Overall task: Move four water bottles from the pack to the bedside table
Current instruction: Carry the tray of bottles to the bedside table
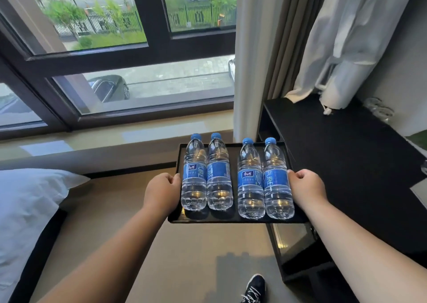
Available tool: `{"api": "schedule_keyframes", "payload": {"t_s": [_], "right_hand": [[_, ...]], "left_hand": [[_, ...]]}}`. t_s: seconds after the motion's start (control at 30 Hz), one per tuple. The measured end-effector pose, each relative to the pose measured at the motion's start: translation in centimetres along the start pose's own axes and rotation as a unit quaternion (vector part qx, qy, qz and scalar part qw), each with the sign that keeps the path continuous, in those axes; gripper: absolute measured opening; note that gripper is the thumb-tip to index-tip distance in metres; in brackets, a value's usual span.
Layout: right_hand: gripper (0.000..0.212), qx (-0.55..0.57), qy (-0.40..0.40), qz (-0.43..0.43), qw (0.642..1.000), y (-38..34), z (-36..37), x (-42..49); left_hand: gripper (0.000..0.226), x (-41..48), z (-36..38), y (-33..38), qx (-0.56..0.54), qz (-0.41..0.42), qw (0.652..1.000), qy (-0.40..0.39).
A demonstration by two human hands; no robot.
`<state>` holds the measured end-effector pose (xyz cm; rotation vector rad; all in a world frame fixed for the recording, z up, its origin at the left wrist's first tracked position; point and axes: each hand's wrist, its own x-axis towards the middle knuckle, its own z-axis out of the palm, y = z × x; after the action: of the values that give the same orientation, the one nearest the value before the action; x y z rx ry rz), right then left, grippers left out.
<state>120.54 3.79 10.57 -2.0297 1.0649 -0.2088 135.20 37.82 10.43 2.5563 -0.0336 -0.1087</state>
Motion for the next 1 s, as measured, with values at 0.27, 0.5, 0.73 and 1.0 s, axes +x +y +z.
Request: {"api": "schedule_keyframes", "payload": {"t_s": [0.27, 0.5, 0.73, 1.0], "right_hand": [[0.043, -0.009, 0.036, 0.009, 0.999, -1.0, -2.3, 11.2], [0.041, 0.003, 0.059, 0.048, 0.997, -0.1, -4.2, 17.7], [0.040, 0.009, 0.106, 0.100, 0.989, 2.2, -6.6, 21.7], [0.037, 0.011, 0.202, 0.182, 0.962, 4.8, -9.0, 24.6]], "left_hand": [[0.042, 8.1, 4.4, 8.2, 0.014, 0.028, 0.999, 0.000], [0.038, 13.7, 8.3, 14.4, 0.007, 0.063, 0.997, -0.033], [0.039, 18.9, 13.6, 20.7, 0.020, 0.125, 0.989, -0.070], [0.040, 25.3, 21.0, 29.4, 0.029, 0.227, 0.963, -0.140]]}}
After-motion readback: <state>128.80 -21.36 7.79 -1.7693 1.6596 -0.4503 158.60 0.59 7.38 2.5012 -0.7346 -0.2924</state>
